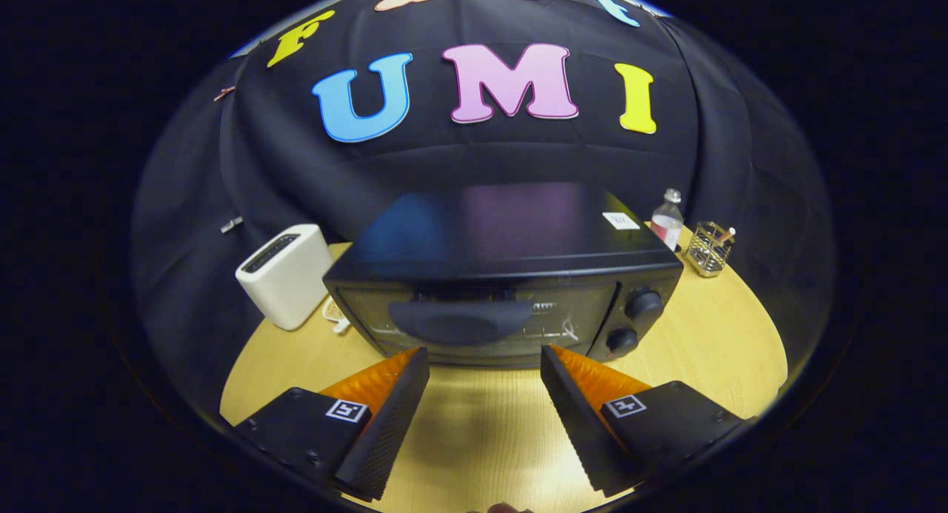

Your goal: Open the toaster oven, put the food inside, and close the toaster oven door.

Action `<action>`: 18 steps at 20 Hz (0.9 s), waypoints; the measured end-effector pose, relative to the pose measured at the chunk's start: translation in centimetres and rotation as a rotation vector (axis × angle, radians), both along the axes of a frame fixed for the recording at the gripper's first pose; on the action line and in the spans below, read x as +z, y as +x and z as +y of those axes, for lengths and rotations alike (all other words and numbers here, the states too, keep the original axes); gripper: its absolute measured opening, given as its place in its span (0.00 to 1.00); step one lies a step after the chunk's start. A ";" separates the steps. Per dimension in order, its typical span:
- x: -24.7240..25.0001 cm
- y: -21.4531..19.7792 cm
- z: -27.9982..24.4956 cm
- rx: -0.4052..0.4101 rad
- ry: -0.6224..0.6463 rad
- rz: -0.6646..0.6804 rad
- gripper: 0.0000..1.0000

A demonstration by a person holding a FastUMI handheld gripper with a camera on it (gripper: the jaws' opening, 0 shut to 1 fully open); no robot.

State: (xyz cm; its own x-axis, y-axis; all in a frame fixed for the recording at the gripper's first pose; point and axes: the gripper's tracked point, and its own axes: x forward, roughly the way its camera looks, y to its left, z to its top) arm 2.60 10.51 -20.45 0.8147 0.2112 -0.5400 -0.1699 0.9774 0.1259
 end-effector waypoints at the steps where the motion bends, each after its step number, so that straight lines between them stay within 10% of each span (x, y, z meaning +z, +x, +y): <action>1: 1.4 0.4 0.2 0.012 0.005 -0.031 1.00; 8: 14.0 -0.5 -3.8 0.036 0.029 -0.284 0.99; 18: 20.8 -6.7 -13.2 -0.191 -0.013 -0.465 0.99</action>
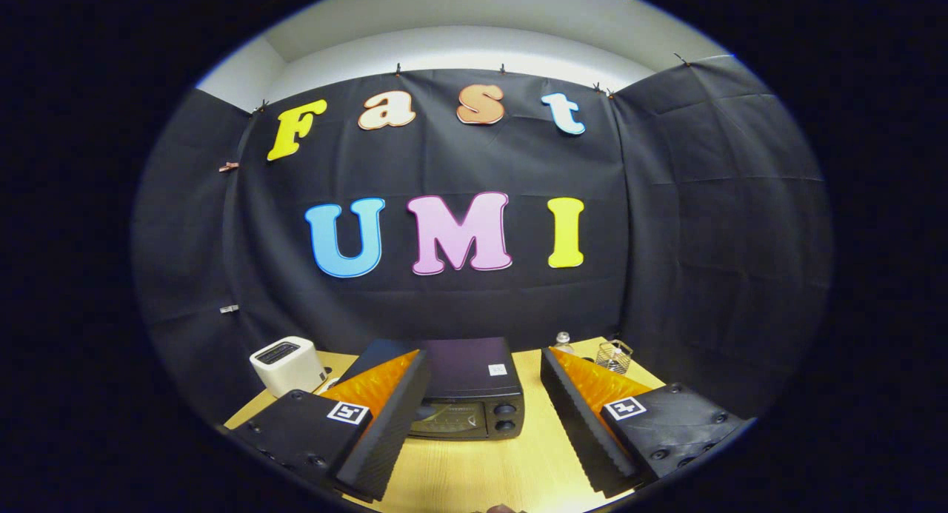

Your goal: Open the toaster oven, put the food inside, and close the toaster oven door.

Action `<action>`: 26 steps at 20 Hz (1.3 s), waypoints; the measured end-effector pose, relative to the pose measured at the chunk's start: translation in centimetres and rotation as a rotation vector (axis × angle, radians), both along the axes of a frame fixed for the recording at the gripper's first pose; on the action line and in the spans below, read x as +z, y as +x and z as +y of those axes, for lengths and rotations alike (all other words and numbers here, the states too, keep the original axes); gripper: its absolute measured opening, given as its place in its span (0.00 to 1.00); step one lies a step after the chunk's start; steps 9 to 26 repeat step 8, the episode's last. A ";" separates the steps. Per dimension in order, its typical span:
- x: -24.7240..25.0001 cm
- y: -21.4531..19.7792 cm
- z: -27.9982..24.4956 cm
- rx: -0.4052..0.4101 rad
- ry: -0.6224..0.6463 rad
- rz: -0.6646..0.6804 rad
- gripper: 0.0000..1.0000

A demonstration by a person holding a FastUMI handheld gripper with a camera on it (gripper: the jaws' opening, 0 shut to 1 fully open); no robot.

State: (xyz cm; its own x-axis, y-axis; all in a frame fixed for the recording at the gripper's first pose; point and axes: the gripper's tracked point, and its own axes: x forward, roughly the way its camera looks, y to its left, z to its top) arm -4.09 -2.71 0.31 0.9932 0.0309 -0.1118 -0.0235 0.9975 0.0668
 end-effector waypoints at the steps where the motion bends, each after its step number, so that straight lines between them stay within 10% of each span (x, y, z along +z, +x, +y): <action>1: 0.1 -0.2 0.0 -0.011 0.010 0.000 0.99; 26: 0.3 -0.9 0.3 -0.038 0.038 -0.005 0.99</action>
